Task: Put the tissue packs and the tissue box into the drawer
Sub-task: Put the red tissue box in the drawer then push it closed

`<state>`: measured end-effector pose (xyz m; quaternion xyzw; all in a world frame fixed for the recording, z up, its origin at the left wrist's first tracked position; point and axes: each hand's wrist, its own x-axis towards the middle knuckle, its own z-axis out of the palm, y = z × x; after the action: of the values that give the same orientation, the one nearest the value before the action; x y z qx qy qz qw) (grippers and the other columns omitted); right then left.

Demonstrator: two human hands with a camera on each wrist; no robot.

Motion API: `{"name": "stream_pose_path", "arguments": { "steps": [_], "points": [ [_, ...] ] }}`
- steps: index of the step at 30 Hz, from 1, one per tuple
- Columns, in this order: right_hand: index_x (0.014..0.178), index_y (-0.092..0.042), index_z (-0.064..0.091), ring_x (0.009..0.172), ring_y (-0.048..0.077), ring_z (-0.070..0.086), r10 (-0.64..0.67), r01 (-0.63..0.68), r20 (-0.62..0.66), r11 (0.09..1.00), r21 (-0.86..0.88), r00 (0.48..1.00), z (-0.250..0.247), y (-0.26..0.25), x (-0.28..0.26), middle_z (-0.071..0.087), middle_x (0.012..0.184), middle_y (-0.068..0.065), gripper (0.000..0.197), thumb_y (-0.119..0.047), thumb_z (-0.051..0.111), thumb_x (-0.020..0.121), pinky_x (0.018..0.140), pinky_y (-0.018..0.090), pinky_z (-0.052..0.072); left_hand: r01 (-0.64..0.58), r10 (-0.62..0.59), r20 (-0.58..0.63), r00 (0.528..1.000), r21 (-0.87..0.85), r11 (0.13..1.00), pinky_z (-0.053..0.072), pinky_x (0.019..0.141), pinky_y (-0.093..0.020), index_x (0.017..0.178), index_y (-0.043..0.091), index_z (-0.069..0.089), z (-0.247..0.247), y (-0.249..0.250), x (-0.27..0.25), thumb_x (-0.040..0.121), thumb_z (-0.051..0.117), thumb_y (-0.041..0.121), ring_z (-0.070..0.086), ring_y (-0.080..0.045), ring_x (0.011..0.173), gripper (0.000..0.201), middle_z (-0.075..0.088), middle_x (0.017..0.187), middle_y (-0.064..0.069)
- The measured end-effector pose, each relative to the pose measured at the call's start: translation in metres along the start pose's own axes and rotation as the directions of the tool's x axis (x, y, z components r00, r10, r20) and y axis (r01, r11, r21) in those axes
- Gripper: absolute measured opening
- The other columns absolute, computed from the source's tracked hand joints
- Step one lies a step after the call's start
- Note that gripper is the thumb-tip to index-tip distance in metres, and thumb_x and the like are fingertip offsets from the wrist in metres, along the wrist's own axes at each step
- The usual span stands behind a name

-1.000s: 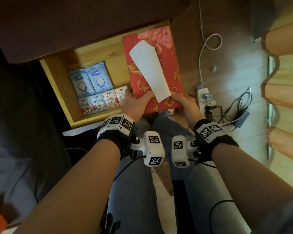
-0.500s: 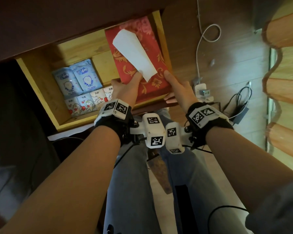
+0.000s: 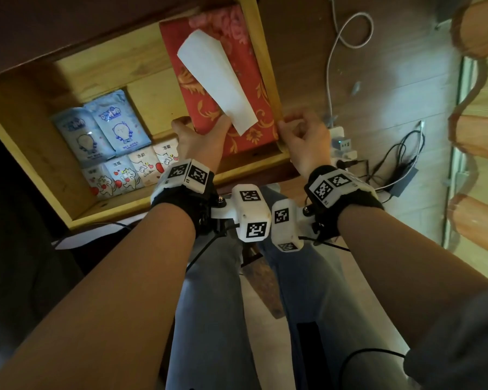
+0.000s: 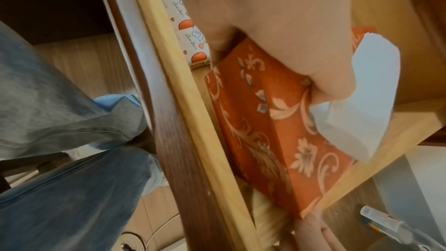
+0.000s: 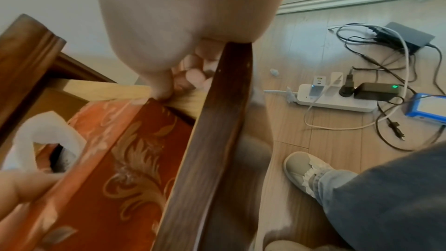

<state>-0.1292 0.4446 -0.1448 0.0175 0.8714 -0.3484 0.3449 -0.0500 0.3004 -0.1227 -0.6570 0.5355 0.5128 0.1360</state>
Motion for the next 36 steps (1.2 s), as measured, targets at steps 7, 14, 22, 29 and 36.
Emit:
{"name": "stream_pose_path", "arguments": {
  "steps": [7, 14, 22, 29, 36],
  "points": [
    [0.100, -0.011, 0.060, 0.053, 0.003, 0.046, 0.032, -0.031, -0.006, 0.994, 0.101, 0.999, 0.003, 0.005, 0.002, 0.051, 0.059, -0.011, 0.024, -0.029, 0.063, 0.084, 0.053, 0.020, 0.036, 0.019, -0.022, 0.062, 0.998, 0.055, 0.998, 0.044, 0.083, -0.035, 0.128, 0.011, 0.029, 0.003, -0.006, 0.015, 0.069, 0.071, 0.043, 0.051, -0.020, 0.094, 0.080, 0.049, 0.107, 0.000],
    [0.102, -0.011, 0.061, 0.050, -0.004, 0.046, 0.021, -0.019, -0.021, 0.996, 0.087, 1.000, 0.004, 0.008, 0.003, 0.047, 0.058, -0.015, 0.024, -0.028, 0.063, 0.085, 0.050, 0.009, 0.035, -0.021, 0.016, 0.020, 1.000, 0.288, 0.958, 0.043, 0.088, -0.036, 0.128, 0.009, 0.035, 0.003, -0.006, 0.027, 0.071, 0.066, 0.043, 0.054, -0.030, 0.108, 0.074, 0.055, 0.121, -0.010],
    [0.099, -0.012, 0.061, 0.057, 0.003, 0.046, 0.015, -0.012, -0.036, 0.994, 0.105, 0.999, 0.005, 0.009, 0.005, 0.047, 0.061, -0.012, 0.024, -0.030, 0.064, 0.083, 0.056, 0.018, 0.036, -0.121, 0.122, 0.020, 0.992, 0.363, 0.924, 0.039, 0.082, -0.032, 0.131, 0.008, 0.034, 0.014, -0.010, 0.024, 0.074, 0.066, 0.042, 0.054, -0.032, 0.113, 0.074, 0.055, 0.126, -0.012],
    [0.100, -0.013, 0.060, 0.059, 0.003, 0.047, 0.018, -0.014, -0.041, 0.996, 0.090, 0.999, 0.006, 0.007, 0.003, 0.048, 0.062, -0.012, 0.022, -0.028, 0.063, 0.083, 0.059, 0.021, 0.039, -0.114, 0.107, 0.040, 0.994, 0.379, 0.918, 0.039, 0.086, -0.032, 0.136, 0.009, 0.027, 0.014, -0.012, 0.020, 0.078, 0.064, 0.041, 0.052, -0.033, 0.117, 0.076, 0.052, 0.129, -0.015],
    [0.099, -0.014, 0.061, 0.058, 0.001, 0.047, 0.051, -0.046, -0.063, 0.997, 0.069, 0.997, 0.004, -0.001, -0.002, 0.049, 0.064, -0.013, 0.024, -0.032, 0.063, 0.084, 0.057, 0.017, 0.038, -0.197, 0.150, 0.152, 0.977, 0.367, 0.909, 0.040, 0.093, -0.035, 0.130, 0.006, 0.039, 0.003, -0.028, 0.009, 0.087, 0.058, 0.042, 0.051, -0.032, 0.119, 0.060, 0.054, 0.131, -0.014]
  ]
}}
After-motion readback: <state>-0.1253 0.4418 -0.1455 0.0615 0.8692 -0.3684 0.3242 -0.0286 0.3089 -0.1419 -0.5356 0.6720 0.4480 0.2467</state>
